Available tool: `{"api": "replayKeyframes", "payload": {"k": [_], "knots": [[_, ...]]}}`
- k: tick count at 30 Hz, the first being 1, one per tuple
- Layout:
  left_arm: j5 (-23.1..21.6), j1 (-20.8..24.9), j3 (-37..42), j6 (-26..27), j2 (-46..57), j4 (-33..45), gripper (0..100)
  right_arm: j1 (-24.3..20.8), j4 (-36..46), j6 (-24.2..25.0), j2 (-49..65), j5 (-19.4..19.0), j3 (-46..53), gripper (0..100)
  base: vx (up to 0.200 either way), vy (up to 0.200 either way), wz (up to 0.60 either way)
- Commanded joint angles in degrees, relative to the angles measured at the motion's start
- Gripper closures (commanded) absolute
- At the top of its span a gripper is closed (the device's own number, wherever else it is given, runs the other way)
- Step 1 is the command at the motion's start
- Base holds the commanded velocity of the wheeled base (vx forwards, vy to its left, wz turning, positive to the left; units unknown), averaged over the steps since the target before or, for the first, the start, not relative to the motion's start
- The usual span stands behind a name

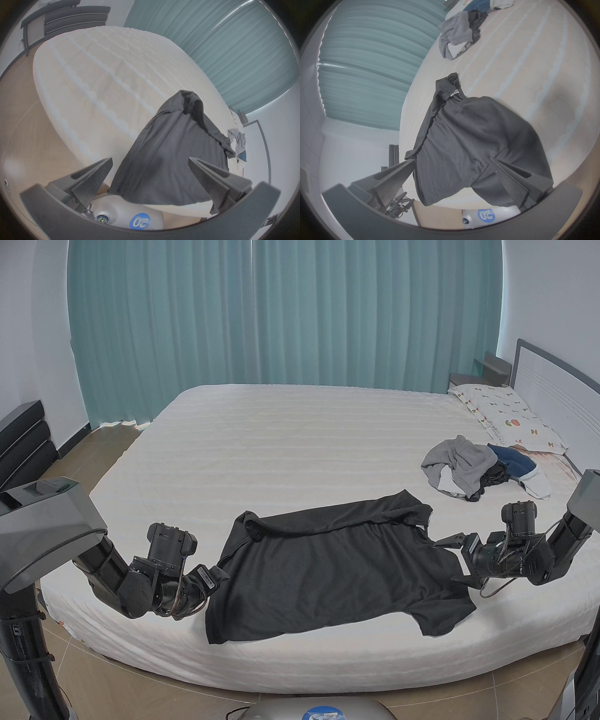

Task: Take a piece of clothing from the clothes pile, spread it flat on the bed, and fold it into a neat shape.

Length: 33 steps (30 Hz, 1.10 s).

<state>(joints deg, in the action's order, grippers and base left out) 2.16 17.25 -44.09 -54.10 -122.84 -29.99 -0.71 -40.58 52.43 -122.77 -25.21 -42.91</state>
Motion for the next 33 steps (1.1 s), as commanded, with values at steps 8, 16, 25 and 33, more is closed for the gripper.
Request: {"api": "replayKeyframes", "payload": {"k": [8, 16, 25, 33], "knots": [[-0.66, 0.24, -1.52, -4.61, -0.91, -1.83, 0, -0.17, -0.81, 2.24, -2.38, -0.72, 0.64, 0, 0.025, 0.0, 0.0], [-0.93, 0.33, -1.7, -5.93, -0.55, -1.92, 0, -0.17, -4.86, 2.5, -2.82, -0.63, 2.22, 0, 0.0, -0.075, 0.0], [-0.93, 0.94, -2.49, -5.93, -1.08, -2.0, 0, -0.17, -5.3, 2.85, -2.82, -0.54, 2.31, 0, 0.0, -0.133, 0.0], [-0.66, 0.59, -3.72, -5.93, -1.08, -2.0, 0, -0.26, -5.3, 2.76, -2.91, -0.45, 2.39, 0, 0.0, 0.0, 0.0]]}}
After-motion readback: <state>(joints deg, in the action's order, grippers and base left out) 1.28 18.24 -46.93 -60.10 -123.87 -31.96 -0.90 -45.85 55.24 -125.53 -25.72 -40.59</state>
